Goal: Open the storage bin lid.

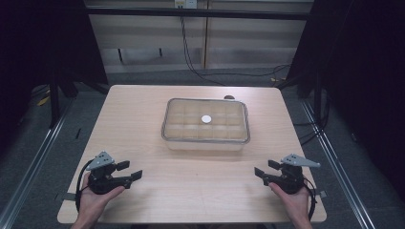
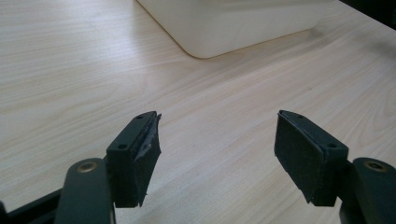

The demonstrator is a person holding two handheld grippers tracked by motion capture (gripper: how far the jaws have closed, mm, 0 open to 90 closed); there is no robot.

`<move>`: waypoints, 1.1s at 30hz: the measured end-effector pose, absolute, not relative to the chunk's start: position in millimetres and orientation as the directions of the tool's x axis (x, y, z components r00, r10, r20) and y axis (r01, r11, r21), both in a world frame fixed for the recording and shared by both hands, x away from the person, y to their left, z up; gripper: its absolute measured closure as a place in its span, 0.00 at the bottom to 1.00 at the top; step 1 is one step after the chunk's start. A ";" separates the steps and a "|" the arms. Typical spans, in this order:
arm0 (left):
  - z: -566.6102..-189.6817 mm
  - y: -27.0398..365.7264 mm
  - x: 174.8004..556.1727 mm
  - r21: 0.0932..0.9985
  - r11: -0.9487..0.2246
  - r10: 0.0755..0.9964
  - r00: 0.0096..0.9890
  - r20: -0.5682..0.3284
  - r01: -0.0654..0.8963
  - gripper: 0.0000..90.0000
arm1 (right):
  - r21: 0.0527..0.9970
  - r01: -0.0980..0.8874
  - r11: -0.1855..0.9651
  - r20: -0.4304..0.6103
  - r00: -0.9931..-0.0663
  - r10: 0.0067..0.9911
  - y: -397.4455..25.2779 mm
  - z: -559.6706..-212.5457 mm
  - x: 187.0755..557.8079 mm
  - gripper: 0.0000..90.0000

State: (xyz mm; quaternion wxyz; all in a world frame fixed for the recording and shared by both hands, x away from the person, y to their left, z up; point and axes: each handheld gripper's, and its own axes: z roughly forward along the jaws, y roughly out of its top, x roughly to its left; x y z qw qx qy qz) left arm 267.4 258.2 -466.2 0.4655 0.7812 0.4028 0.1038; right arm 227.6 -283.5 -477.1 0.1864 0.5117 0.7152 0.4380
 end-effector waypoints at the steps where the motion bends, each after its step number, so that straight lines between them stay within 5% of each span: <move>1: -466.2 258.2 267.4 0.811 -0.242 0.726 0.654 -0.213 0.533 0.35 | 0.817 0.569 0.093 0.182 -0.407 0.895 -283.5 -477.1 227.6 0.35; 33: -456.3 239.9 278.7 0.806 -0.271 0.700 0.682 -0.211 0.527 0.31 | 0.820 0.563 0.106 0.215 -0.473 0.854 -272.0 -467.2 231.5 0.35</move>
